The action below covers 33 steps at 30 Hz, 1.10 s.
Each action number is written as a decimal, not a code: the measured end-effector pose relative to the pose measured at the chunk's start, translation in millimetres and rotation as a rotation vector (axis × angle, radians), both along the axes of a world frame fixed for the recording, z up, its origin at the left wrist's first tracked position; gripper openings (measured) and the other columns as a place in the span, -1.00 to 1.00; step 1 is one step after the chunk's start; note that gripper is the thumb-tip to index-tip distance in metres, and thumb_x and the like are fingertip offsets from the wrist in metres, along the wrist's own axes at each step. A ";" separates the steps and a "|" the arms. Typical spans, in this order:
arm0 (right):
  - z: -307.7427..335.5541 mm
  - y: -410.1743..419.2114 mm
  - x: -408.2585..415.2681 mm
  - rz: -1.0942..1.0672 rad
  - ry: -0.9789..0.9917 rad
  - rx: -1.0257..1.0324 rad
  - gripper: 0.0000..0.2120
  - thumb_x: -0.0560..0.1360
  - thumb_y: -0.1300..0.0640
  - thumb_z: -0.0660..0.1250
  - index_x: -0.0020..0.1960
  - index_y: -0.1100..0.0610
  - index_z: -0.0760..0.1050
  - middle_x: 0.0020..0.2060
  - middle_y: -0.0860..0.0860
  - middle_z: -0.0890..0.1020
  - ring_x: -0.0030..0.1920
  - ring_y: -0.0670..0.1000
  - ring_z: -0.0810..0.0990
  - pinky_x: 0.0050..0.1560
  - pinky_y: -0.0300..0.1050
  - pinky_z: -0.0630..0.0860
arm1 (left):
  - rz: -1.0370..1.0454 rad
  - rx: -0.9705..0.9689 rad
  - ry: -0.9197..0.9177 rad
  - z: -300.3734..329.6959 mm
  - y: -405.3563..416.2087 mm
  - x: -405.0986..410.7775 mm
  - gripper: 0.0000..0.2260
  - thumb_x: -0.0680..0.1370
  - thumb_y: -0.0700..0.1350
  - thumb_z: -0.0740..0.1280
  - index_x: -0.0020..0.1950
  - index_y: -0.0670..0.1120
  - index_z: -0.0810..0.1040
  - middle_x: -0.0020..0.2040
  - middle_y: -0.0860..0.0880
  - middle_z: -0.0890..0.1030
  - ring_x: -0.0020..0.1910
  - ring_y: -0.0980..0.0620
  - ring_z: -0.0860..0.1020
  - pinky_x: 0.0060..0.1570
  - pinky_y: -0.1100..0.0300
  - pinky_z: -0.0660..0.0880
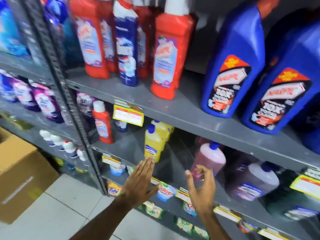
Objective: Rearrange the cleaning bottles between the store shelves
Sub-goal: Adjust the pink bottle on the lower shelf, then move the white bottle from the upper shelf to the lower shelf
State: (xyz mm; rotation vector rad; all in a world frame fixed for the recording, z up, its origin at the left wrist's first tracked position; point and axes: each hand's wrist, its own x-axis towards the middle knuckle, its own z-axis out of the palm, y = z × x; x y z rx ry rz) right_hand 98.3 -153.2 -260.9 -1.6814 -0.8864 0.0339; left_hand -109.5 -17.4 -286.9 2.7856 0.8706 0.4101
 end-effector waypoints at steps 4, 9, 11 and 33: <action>30.9 49.2 -69.7 0.215 -0.109 0.019 -0.80 0.54 -0.09 0.43 0.14 -0.14 0.52 0.02 -0.21 0.56 0.09 -0.22 0.56 0.17 -0.44 0.39 | 0.083 0.117 -0.056 35.3 15.1 -65.8 -0.23 0.67 0.27 0.24 0.63 -0.30 0.25 0.67 -0.24 0.21 0.66 -0.22 0.19 0.61 -0.01 0.04; 80.5 121.9 -155.3 0.419 -0.201 0.118 -0.82 0.57 -0.03 0.43 0.14 -0.14 0.52 0.04 -0.28 0.55 0.05 -0.18 0.58 0.14 -0.30 0.47 | 0.227 0.220 -0.122 86.4 52.6 -142.7 -0.22 0.67 0.27 0.23 0.65 -0.29 0.19 0.69 -0.22 0.14 0.68 -0.20 0.13 0.63 0.02 -0.01; 103.5 151.7 -183.6 0.469 -0.231 0.168 -0.85 0.59 0.02 0.44 0.12 -0.08 0.53 0.02 -0.22 0.57 0.05 -0.13 0.60 0.13 -0.25 0.49 | 0.252 0.263 -0.151 112.4 72.3 -169.0 -0.21 0.66 0.25 0.27 0.66 -0.29 0.17 0.69 -0.22 0.14 0.69 -0.20 0.11 0.64 -0.01 0.01; 281.7 312.8 -166.4 0.019 -0.037 0.210 -0.25 0.58 0.16 0.50 0.62 0.31 0.21 0.49 0.30 0.41 0.51 0.29 0.40 0.52 0.10 0.35 | 0.343 0.612 -0.312 284.9 264.8 -194.2 -0.19 0.71 0.28 0.07 0.70 -0.25 -0.14 0.73 -0.24 -0.15 0.72 -0.16 -0.14 0.69 -0.08 -0.08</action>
